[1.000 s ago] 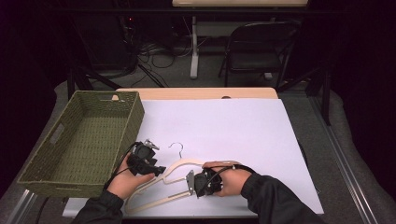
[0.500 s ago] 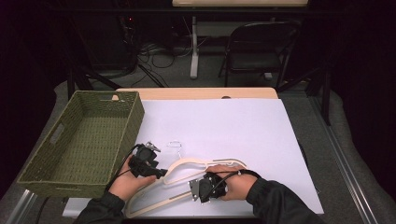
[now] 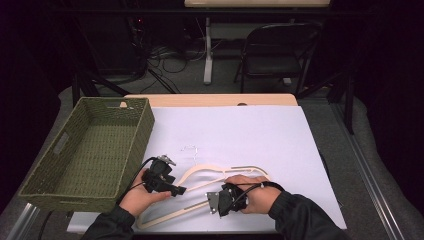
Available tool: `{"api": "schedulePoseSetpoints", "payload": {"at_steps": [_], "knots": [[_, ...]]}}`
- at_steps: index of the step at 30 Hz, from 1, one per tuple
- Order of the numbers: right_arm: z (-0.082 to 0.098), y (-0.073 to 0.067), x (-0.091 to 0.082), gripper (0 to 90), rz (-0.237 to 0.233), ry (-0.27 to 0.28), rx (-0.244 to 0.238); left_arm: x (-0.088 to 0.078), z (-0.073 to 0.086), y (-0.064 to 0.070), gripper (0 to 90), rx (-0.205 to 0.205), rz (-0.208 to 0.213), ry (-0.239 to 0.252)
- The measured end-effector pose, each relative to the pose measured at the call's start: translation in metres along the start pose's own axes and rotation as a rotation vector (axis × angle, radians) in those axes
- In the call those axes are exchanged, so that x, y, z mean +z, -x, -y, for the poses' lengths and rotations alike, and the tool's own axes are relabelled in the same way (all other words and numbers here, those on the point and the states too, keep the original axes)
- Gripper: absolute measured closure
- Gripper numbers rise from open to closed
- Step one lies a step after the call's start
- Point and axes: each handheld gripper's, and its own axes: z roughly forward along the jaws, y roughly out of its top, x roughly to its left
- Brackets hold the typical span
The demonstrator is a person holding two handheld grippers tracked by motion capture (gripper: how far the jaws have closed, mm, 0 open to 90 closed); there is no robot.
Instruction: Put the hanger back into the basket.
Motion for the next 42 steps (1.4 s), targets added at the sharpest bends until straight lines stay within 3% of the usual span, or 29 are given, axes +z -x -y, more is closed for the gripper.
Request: {"api": "schedulePoseSetpoints", "payload": {"at_steps": [13,17,34,36,38,42], "knots": [[-0.002,-0.002,0.0,79.9,0.017,0.012,-0.004,0.008,-0.001,0.002,42.2,0.01,0.054,-0.043],[-0.002,-0.001,0.0,79.8,0.017,0.009,-0.012,0.007,-0.002,0.003,47.0,0.023,0.042,-0.046],[-0.001,0.003,0.002,79.7,0.025,0.023,0.004,-0.01,-0.007,0.012,50.0,0.078,0.001,-0.027],[-0.001,0.003,0.003,79.7,0.023,0.022,0.007,-0.013,-0.008,0.013,50.5,0.078,0.011,-0.023],[-0.001,0.003,0.004,79.7,0.017,-0.001,-0.008,-0.016,-0.008,0.01,50.8,0.058,0.05,0.007],[-0.001,0.004,0.002,79.7,0.024,0.021,0.01,-0.018,-0.008,0.009,53.5,0.055,0.043,0.006]]}}
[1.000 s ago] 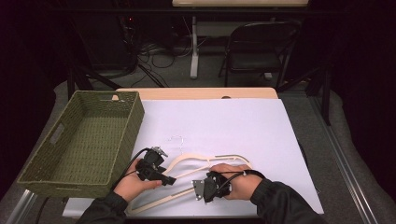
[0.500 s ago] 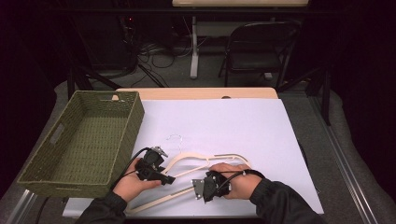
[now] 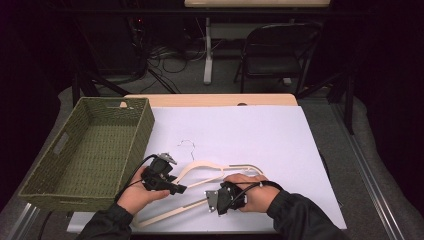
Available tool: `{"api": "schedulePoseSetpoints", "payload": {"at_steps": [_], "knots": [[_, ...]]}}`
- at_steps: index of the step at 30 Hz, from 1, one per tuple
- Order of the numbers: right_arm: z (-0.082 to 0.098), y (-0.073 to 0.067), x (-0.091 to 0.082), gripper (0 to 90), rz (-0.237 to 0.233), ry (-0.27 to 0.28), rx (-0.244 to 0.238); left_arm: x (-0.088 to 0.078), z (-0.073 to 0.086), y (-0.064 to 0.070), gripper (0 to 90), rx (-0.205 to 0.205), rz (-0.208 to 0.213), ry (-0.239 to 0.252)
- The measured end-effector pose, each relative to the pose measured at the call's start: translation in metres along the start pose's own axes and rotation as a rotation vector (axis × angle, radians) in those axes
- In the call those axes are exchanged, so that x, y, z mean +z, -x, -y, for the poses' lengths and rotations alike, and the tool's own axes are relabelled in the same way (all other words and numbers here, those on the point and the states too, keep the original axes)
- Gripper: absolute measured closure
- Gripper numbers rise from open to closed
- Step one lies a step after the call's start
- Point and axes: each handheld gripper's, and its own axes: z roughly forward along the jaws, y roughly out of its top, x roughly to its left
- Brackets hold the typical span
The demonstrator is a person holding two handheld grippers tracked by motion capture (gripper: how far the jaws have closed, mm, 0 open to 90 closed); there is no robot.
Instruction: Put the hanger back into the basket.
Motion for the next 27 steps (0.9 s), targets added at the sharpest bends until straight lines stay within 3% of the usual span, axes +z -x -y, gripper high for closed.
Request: {"api": "schedulePoseSetpoints", "payload": {"at_steps": [27], "knots": [[-0.002,0.002,0.007,79.1,0.051,-0.063,-0.058,-0.015,-0.01,0.005,61.9,0.029,0.015,-0.031]]}}
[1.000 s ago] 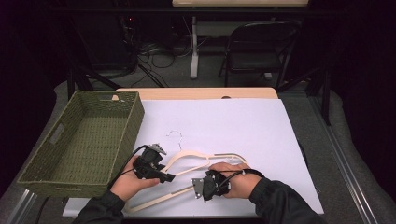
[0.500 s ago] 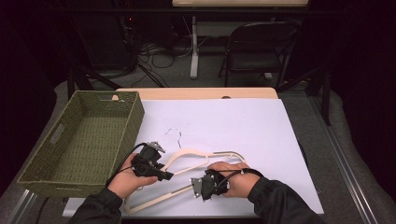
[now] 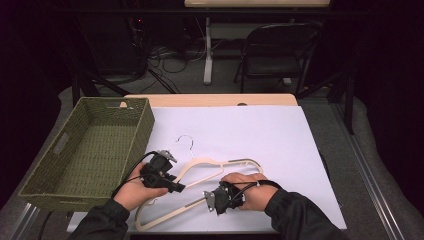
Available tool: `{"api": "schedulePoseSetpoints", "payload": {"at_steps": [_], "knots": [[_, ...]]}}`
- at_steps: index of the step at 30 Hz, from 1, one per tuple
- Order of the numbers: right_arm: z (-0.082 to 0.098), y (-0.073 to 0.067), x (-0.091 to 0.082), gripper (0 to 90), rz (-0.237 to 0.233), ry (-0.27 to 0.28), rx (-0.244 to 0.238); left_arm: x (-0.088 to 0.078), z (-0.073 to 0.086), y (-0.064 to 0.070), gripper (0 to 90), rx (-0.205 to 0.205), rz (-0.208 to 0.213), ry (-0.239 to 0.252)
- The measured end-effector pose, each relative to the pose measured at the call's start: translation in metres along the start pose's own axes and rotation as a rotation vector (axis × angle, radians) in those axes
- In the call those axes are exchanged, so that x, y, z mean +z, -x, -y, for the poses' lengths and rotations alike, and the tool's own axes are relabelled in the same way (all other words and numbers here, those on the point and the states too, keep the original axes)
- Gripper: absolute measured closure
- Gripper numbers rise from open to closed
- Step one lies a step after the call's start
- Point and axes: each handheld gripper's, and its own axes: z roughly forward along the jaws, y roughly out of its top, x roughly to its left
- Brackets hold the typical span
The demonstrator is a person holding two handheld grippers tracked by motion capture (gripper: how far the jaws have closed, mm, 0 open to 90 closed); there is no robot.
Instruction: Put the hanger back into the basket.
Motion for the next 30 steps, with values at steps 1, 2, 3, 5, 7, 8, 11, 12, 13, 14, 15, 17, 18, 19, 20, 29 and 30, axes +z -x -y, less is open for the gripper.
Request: {"api": "schedulePoseSetpoints", "payload": {"at_steps": [1,2,3,5,7,8,11,12,13,14,15,17,18,19,20,29,30], "knots": [[0.0,0.0,0.0,79.1,0.0,0.0,0.001,0.0,0.0,0.0,62.0,-0.002,0.0,-0.001],[0.0,0.001,0.0,79.1,0.003,0.001,0.003,-0.001,-0.001,0.0,62.0,0.0,-0.001,-0.006],[0.0,0.001,0.0,79.1,0.003,0.0,0.003,-0.001,-0.002,0.001,62.0,0.002,-0.006,-0.01],[-0.001,0.001,-0.001,79.1,0.006,-0.013,-0.004,0.001,-0.002,0.001,62.1,0.001,-0.006,-0.016],[-0.001,0.001,0.0,79.0,0.007,-0.021,-0.004,0.002,-0.003,0.001,62.2,0.006,-0.013,-0.024],[0.0,0.001,0.001,79.0,0.004,-0.021,-0.003,0.003,-0.003,0.001,62.2,0.004,-0.015,-0.027],[-0.001,0.001,0.002,78.9,0.008,-0.027,-0.006,0.002,-0.002,0.001,63.1,0.002,-0.009,-0.024],[-0.001,0.001,0.002,78.8,0.015,-0.03,-0.011,0.002,-0.002,0.001,63.6,0.002,-0.007,-0.024],[-0.001,0.001,0.002,78.8,0.014,-0.029,-0.011,0.001,-0.002,0.002,63.8,-0.003,-0.007,-0.021],[-0.001,0.001,0.002,78.7,0.015,-0.029,-0.011,0.001,-0.002,0.002,64.1,0.001,-0.007,-0.022],[-0.001,0.001,0.002,78.7,0.012,-0.026,-0.008,0.0,-0.002,0.003,64.3,0.002,-0.01,-0.02],[-0.001,0.002,0.002,78.7,0.004,-0.029,-0.008,-0.001,-0.003,0.003,65.4,0.006,-0.011,-0.018],[-0.001,0.002,0.003,78.7,0.009,-0.027,-0.007,-0.001,-0.003,0.004,66.1,0.007,-0.012,-0.02],[-0.001,0.002,0.003,78.9,0.004,-0.031,-0.005,-0.002,-0.003,0.004,68.0,0.012,-0.007,-0.024],[-0.001,0.002,0.004,79.0,-0.003,-0.041,-0.004,-0.002,-0.003,0.006,69.6,0.017,-0.001,-0.026],[0.0,-0.001,0.013,79.6,-0.014,-0.078,-0.026,0.001,-0.001,0.009,81.7,0.015,0.071,-0.023],[0.0,-0.001,0.013,79.9,-0.022,-0.078,-0.023,0.0,-0.001,0.01,83.0,0.013,0.076,-0.023]]}}
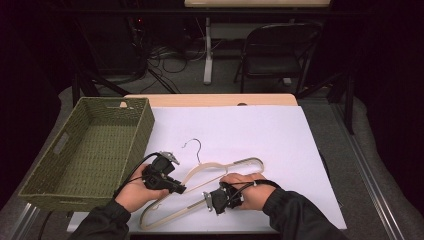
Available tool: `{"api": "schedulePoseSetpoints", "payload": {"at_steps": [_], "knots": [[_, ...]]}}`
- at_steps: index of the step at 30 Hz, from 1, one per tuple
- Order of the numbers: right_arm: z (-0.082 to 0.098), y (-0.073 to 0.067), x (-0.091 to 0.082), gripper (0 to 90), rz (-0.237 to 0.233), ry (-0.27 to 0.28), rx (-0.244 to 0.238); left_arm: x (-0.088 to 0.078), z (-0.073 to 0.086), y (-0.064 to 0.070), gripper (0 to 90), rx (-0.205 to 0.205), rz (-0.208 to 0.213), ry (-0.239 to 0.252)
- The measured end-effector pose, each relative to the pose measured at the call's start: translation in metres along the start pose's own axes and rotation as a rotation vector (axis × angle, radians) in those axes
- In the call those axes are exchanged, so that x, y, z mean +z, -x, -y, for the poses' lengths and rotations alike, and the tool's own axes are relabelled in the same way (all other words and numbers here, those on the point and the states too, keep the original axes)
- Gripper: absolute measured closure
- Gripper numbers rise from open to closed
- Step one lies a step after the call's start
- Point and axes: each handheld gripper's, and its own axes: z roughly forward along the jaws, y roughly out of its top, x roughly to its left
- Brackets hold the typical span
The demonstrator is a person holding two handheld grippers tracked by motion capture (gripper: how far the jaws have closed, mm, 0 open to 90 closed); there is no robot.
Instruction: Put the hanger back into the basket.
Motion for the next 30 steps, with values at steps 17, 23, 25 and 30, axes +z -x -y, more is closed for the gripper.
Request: {"api": "schedulePoseSetpoints", "payload": {"at_steps": [17,23,25,30], "knots": [[0.018,0.003,-0.024,57.3,0.03,0.202,0.212,-0.009,0.0,0.014,87.5,0.054,0.016,0.045],[0.03,0.001,-0.032,53.0,0.042,0.233,0.278,-0.021,0.002,0.012,87.6,0.056,0.003,0.074],[0.034,0.001,-0.033,51.3,0.039,0.239,0.297,-0.027,0.002,0.011,87.6,0.059,-0.007,0.087],[0.044,0.002,-0.036,48.5,0.06,0.239,0.33,-0.046,0.003,0.013,87.5,0.052,-0.059,0.132]]}}
